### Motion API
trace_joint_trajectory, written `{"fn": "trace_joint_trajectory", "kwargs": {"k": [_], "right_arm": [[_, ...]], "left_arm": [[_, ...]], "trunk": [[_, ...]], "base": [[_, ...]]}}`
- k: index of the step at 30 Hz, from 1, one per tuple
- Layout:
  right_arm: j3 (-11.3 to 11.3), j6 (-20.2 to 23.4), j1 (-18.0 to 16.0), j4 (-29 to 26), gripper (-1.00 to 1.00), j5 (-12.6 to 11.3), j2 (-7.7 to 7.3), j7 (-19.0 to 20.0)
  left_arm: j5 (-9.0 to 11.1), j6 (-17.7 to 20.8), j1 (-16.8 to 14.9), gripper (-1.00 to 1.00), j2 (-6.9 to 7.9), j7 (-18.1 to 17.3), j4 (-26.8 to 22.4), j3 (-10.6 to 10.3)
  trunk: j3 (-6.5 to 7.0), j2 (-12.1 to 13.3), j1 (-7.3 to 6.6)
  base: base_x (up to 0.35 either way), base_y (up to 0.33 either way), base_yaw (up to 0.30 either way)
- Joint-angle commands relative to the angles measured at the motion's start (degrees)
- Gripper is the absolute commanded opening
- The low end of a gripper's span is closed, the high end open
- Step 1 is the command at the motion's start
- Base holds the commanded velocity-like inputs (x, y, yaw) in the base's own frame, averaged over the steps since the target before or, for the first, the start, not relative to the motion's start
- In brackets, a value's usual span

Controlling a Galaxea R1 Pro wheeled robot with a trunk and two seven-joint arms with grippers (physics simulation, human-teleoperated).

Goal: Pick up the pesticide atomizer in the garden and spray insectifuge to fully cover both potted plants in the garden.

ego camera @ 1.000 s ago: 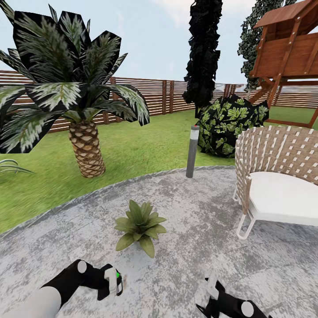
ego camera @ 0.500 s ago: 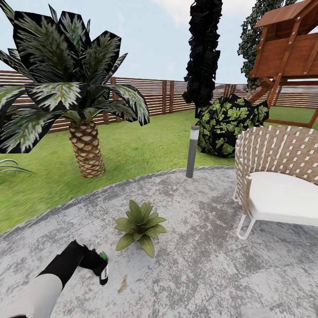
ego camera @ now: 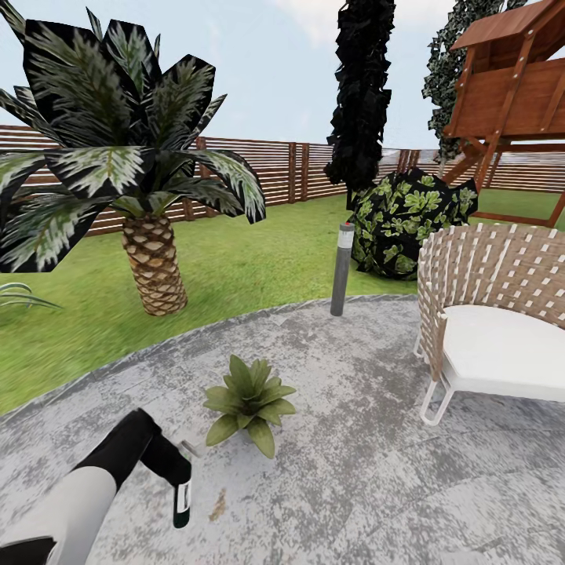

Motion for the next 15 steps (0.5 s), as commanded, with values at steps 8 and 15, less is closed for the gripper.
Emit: {"fn": "trace_joint_trajectory", "kwargs": {"k": [8, 15], "right_arm": [[-0.33, -0.18, -0.04, 0.09, 1.00, 0.65, 0.08, -0.20], [-0.35, -0.13, -0.04, 0.16, 1.00, 0.78, -0.08, -0.15]], "left_arm": [[-3.31, 2.32, -0.14, -1.00, -0.40, -0.45, -0.01, 0.51], [-3.54, 2.63, -0.01, -1.00, -0.40, -0.42, 0.04, 0.36]], "trunk": [[-0.05, -0.02, -0.01], [-0.05, -0.02, -0.01]], "base": [[0.208, 0.147, 0.000], [0.144, 0.201, 0.000]]}}
